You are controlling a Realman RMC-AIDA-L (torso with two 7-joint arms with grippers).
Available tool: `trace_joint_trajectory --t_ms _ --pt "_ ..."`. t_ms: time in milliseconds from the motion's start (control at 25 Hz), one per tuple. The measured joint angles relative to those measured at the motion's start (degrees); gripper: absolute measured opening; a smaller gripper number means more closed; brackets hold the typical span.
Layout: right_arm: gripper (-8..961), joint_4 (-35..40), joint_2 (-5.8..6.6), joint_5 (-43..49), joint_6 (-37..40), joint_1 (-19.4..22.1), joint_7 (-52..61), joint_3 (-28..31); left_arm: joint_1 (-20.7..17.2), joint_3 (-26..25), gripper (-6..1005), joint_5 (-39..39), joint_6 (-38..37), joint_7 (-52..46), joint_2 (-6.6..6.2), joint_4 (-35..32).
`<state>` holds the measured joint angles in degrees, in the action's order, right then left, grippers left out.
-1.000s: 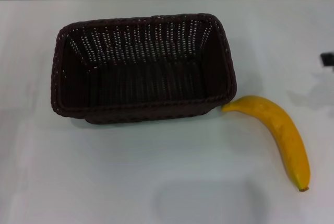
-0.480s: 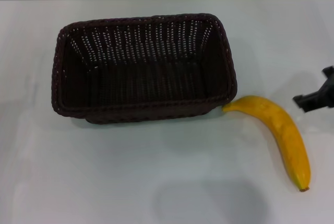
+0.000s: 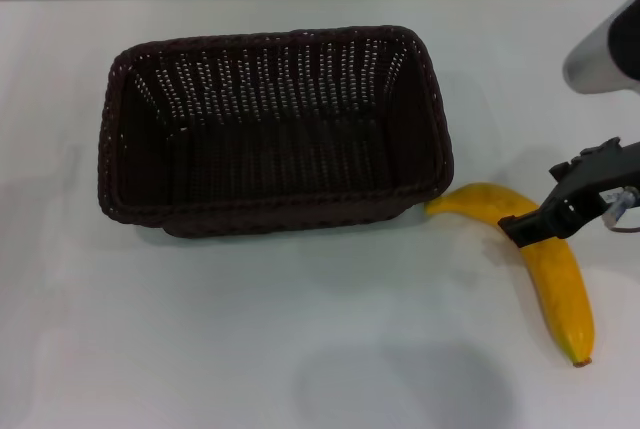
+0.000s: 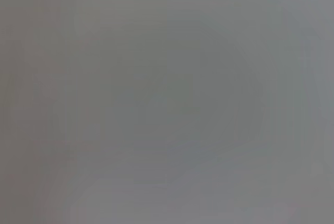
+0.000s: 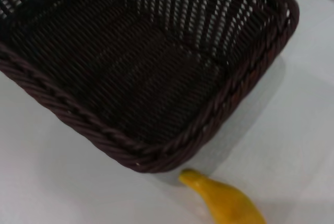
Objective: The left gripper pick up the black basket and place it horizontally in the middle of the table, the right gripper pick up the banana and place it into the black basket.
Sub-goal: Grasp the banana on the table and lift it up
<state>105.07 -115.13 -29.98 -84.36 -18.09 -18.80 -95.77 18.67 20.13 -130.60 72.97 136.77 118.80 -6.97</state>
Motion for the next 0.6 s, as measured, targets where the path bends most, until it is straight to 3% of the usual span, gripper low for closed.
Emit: trace_joint_trajectory --t_ms 600 --pt "844 -14.7 -0.15 1.8 5.7 -4.6 -0.6 -1.6 -0.4 0.0 777 -1.2 -0.9 -0.1 0.05 -0.5"
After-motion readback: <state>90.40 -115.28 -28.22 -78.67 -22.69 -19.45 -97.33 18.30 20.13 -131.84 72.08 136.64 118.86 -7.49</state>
